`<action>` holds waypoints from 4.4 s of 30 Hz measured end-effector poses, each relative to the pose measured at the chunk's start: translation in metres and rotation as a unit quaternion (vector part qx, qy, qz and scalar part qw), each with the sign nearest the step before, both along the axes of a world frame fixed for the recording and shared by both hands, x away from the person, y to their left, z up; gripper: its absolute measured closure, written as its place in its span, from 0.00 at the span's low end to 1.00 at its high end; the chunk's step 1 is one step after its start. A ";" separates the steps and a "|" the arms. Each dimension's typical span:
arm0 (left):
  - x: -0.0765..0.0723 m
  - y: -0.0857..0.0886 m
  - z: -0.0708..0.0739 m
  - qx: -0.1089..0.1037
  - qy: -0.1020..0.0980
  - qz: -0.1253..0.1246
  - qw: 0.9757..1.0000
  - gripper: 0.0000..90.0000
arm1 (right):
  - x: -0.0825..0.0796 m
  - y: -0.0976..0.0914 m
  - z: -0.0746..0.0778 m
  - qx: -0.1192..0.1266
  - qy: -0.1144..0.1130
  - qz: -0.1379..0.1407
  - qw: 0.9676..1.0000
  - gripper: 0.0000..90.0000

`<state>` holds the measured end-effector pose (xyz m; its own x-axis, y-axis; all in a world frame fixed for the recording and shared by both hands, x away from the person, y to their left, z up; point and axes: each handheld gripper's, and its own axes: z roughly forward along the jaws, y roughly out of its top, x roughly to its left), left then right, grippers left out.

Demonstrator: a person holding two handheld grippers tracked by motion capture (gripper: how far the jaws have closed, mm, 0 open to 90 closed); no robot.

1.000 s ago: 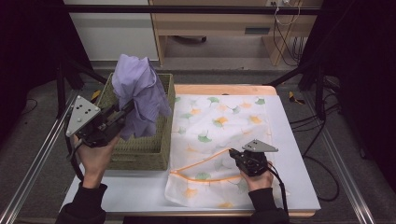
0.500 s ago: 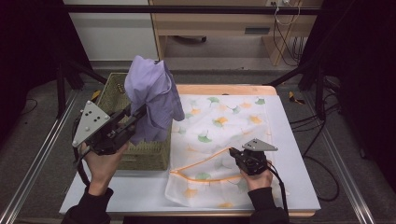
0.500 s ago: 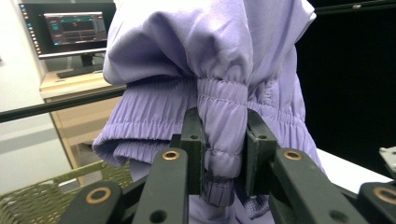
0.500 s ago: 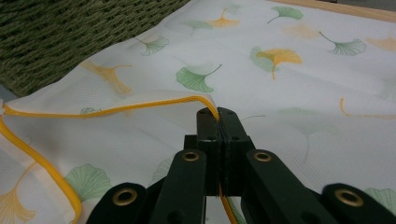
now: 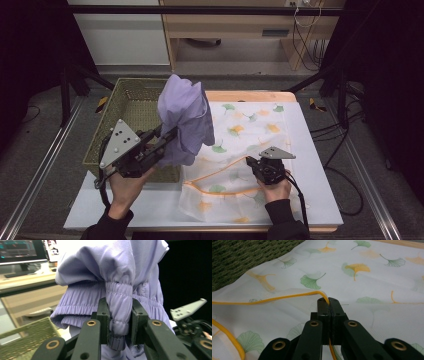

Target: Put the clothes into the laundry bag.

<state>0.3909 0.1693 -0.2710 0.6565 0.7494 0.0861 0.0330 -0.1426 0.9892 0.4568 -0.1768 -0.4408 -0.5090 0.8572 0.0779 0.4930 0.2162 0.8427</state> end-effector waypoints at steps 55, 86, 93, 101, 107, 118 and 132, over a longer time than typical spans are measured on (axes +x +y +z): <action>-0.006 -0.087 -0.131 0.145 0.190 -0.126 0.963 0.80 | 0.002 -0.001 0.001 0.010 -0.009 -0.003 1.000 0.99; 0.022 -0.133 -0.184 0.211 0.256 -0.103 0.938 0.69 | -0.001 -0.001 0.003 0.013 -0.015 0.000 1.000 0.99; 0.015 -0.127 -0.173 0.220 0.217 -0.080 0.948 0.41 | -0.002 -0.002 0.004 0.012 -0.016 0.000 1.000 0.99; 0.020 -0.109 -0.147 0.199 0.183 -0.044 0.962 0.36 | -0.003 -0.002 0.004 0.015 -0.016 0.000 1.000 0.99; 0.045 -0.111 -0.156 0.215 0.207 -0.024 0.954 0.35 | -0.003 -0.002 0.005 0.015 -0.016 0.000 1.000 0.99; 0.046 -0.115 -0.161 0.214 0.217 -0.031 0.952 0.84 | -0.003 -0.003 0.005 0.017 -0.016 -0.001 1.000 0.99; 0.027 -0.145 -0.156 0.228 0.209 -0.083 0.947 0.86 | -0.004 -0.001 0.006 0.018 -0.021 -0.001 1.000 0.99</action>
<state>0.4178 0.0245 -0.4270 0.8101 0.5805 0.0829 0.3481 -0.5899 0.7286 0.4529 -0.1782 -0.4349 -0.5112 0.8550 0.0876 0.4566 0.1838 0.8705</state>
